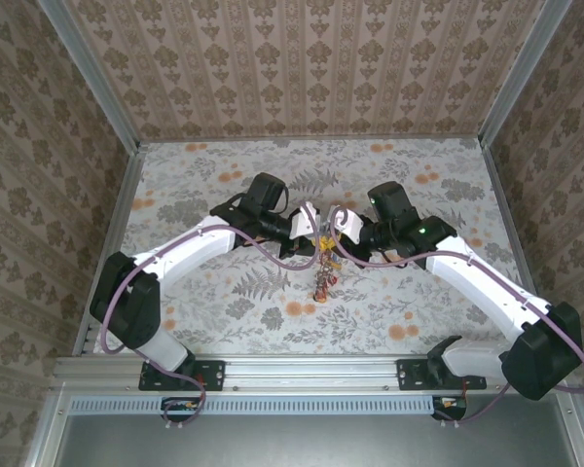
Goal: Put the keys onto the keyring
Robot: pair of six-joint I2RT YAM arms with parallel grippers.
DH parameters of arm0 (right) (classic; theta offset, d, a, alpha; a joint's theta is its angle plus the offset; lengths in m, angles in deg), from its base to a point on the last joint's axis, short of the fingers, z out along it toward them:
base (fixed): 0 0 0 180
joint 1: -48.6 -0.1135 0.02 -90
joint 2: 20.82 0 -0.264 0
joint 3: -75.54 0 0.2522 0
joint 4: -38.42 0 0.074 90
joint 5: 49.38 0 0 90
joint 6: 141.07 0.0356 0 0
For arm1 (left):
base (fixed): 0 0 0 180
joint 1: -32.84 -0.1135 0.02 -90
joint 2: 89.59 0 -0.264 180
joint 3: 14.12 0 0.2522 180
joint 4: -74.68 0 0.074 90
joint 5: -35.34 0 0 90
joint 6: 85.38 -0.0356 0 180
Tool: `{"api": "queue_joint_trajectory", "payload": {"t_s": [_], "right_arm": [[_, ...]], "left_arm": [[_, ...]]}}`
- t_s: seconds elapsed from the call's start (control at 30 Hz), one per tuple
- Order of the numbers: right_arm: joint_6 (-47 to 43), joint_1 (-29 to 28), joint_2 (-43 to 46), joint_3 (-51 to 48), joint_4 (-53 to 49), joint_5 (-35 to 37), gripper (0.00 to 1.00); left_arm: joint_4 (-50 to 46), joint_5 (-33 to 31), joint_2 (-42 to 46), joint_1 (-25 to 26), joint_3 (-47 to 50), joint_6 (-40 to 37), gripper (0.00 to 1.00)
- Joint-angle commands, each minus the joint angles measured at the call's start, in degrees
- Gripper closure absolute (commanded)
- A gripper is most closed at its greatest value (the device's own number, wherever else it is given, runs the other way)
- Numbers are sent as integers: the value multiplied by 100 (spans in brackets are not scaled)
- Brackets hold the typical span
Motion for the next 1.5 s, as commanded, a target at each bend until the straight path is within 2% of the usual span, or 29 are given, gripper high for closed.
{"api": "queue_joint_trajectory", "payload": {"t_s": [0.0, 0.1, 0.2, 0.27, 0.4, 0.57, 0.83, 1.0, 1.07, 1.23, 1.37, 1.47], "right_arm": [[-114, -119, 7, 328, -149, 17, 100], [-112, -128, 11, 357, -146, 73, 100], [-77, -112, 91, 178, 7, 22, 95], [-9, -34, 201, -86, 334, -181, 88], [248, 181, 339, -409, 826, -627, 84], [345, 332, 417, -617, 1139, -862, 84], [346, 406, 464, -787, 1321, -912, 83], [402, 434, 464, -825, 1413, -926, 96], [383, 436, 466, -790, 1386, -895, 100], [279, 434, 447, -626, 1215, -1047, 100], [229, 434, 388, -463, 1047, -1140, 100], [204, 429, 343, -360, 930, -1134, 100]], "left_arm": [[126, -64, -50, 48, -145, -92, 90], [207, -9, -6, 52, -110, -61, 100], [513, 199, 85, 14, 26, 114, 100], [945, 522, 169, -71, 197, 422, 100], [1543, 915, 288, -174, 428, 800, 100], [1991, 1241, 354, -232, 593, 1096, 100], [2354, 1375, 392, -263, 721, 1325, 100], [2496, 1430, 416, -289, 755, 1414, 100], [2377, 1328, 413, -289, 737, 1358, 100], [1569, 901, 442, -234, 556, 755, 91], [748, 488, 369, -133, 286, 162, 90], [485, 236, 307, -64, 178, -31, 89]]}}
